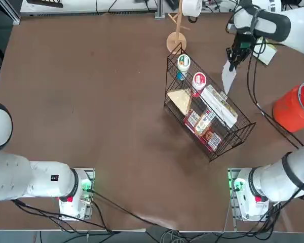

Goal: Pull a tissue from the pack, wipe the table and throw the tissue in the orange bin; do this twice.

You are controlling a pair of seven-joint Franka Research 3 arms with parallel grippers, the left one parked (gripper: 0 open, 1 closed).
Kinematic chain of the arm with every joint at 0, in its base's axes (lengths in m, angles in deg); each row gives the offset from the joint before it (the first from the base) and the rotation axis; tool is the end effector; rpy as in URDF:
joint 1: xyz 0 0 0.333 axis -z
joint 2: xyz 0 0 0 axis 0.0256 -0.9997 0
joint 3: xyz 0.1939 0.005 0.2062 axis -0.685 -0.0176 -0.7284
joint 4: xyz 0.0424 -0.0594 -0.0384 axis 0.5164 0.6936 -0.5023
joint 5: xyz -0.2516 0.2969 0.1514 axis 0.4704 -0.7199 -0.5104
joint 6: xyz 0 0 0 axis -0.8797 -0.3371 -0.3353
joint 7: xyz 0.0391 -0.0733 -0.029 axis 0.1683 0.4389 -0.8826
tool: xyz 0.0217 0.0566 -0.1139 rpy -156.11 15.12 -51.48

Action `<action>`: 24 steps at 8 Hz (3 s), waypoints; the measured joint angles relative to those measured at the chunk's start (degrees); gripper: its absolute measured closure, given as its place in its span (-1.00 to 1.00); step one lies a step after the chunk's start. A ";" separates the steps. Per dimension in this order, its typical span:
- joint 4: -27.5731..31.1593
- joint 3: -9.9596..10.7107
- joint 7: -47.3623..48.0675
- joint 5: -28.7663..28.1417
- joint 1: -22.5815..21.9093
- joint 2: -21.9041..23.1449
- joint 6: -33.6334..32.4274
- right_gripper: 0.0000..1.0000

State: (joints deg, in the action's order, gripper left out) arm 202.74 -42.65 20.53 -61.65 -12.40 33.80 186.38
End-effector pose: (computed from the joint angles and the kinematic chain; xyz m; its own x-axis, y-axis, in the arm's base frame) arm 0.5465 0.0949 0.2776 0.9554 -0.0333 -0.2933 -0.0284 -0.9994 0.0209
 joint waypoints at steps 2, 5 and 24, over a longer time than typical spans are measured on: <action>7.57 0.01 4.10 -0.27 -1.42 4.04 4.30 0.97; 12.17 0.00 7.91 -0.94 -3.73 4.69 8.51 0.97; 20.09 0.58 14.90 -2.76 -9.91 -2.44 21.54 0.97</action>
State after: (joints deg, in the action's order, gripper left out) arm 222.83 -42.06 35.43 -64.41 -22.31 31.36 207.92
